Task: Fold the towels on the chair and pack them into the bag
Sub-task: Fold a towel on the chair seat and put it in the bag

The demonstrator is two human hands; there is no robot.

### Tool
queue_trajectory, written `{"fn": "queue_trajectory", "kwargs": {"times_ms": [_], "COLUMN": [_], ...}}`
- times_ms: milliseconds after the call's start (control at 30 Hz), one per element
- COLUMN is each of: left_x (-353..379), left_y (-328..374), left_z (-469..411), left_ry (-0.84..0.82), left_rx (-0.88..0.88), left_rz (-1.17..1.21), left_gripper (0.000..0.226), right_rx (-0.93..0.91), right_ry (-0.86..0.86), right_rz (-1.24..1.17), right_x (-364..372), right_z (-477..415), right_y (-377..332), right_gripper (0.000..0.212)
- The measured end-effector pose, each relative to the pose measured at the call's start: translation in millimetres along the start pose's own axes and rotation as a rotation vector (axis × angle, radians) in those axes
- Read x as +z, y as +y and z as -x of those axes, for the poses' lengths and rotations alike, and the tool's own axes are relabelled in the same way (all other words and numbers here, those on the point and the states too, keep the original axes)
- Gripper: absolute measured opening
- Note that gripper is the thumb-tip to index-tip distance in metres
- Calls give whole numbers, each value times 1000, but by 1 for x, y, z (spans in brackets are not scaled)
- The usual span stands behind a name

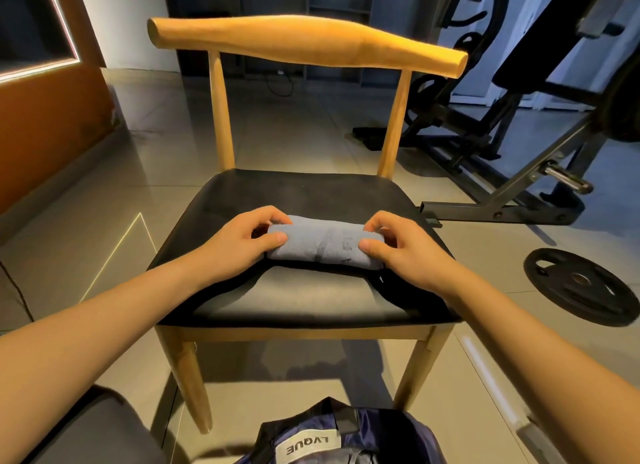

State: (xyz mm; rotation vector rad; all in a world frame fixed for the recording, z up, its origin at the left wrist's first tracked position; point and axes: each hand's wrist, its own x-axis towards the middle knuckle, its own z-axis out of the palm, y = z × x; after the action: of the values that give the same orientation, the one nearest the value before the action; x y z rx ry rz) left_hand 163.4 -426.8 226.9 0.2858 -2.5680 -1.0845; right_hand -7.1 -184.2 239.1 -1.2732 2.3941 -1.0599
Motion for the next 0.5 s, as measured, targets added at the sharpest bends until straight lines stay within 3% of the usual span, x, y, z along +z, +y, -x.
{"fn": "queue_trajectory", "kwargs": {"times_ms": [133,233,333,400,500], "left_x": [6,12,16,13,5], "left_y": [-2,-8,-7,-8,-12], "left_z": [-12,-17,-17,-15,-10], "left_ry": [75,242,349,275,109], "left_rx": [-40,-31,104,142,154], "left_rz": [-17,-141,-138,-127,-189], "left_gripper": [17,12,11,15,44], "right_rx": [-41,-210,-303,-276,-211], "right_ry": [267,388,346,237,156], "right_rz": [275,426,509,512,426], "right_x": [14,26,24,17,9], "right_z": [-7,-6,2,6,3], "right_y": [1,2,3,6,13], "right_gripper": [19,14,22,34,44]}}
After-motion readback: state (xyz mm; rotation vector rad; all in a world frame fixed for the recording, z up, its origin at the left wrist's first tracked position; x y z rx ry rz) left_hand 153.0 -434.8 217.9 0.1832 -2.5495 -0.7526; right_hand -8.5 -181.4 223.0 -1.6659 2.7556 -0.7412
